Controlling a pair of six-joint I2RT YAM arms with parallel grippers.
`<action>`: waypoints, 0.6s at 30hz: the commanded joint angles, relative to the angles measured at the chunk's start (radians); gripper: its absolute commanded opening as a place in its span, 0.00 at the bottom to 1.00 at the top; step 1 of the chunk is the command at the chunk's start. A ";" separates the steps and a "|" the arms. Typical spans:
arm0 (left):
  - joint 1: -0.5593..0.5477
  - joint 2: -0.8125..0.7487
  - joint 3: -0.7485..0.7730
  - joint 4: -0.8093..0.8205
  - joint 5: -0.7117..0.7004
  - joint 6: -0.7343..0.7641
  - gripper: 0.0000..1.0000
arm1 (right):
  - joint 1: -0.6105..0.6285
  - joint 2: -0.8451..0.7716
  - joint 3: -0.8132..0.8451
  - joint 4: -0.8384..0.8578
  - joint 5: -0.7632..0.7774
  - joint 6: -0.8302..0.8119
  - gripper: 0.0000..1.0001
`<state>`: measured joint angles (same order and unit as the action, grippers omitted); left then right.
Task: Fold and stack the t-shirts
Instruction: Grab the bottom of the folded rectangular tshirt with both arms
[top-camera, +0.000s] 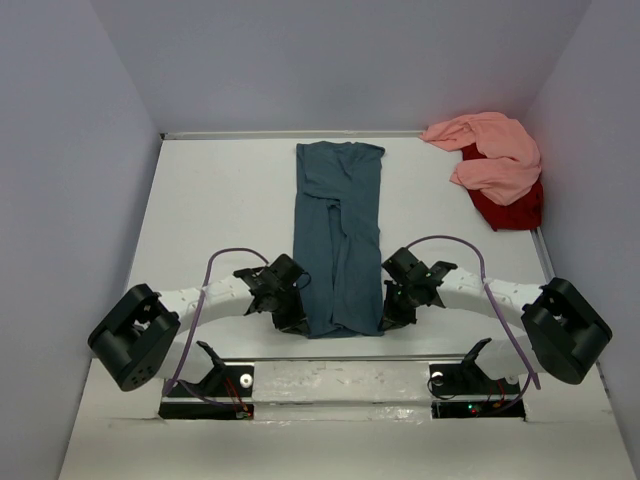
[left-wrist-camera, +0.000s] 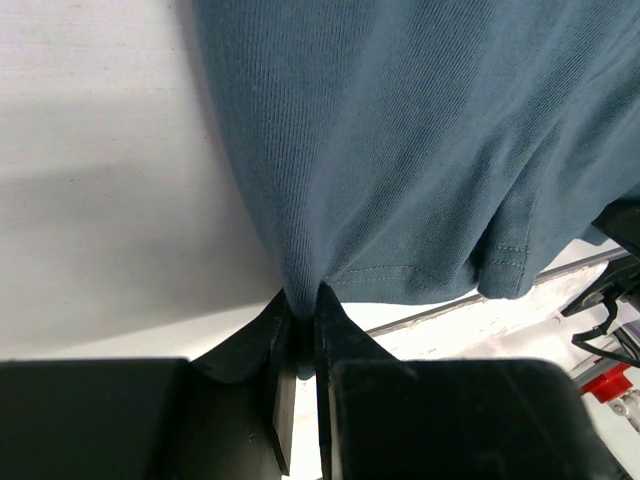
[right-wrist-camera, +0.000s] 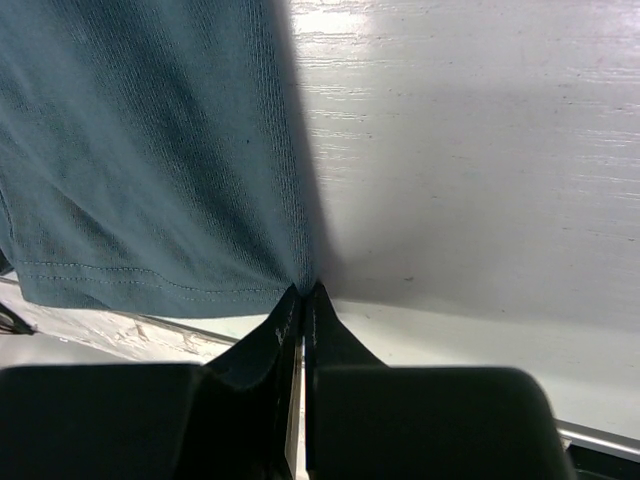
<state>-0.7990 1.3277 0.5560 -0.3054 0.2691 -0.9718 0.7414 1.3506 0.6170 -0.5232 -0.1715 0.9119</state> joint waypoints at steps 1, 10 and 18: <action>-0.005 0.031 0.008 -0.069 -0.065 0.042 0.19 | 0.013 0.007 0.029 -0.046 0.061 -0.022 0.00; -0.006 0.073 0.116 -0.126 -0.094 0.070 0.19 | 0.013 -0.028 0.130 -0.142 0.092 -0.041 0.00; -0.006 0.125 0.219 -0.164 -0.110 0.090 0.19 | 0.013 -0.028 0.228 -0.213 0.118 -0.067 0.00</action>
<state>-0.8032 1.4395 0.7200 -0.4232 0.1909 -0.9081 0.7422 1.3411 0.7818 -0.6872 -0.0963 0.8677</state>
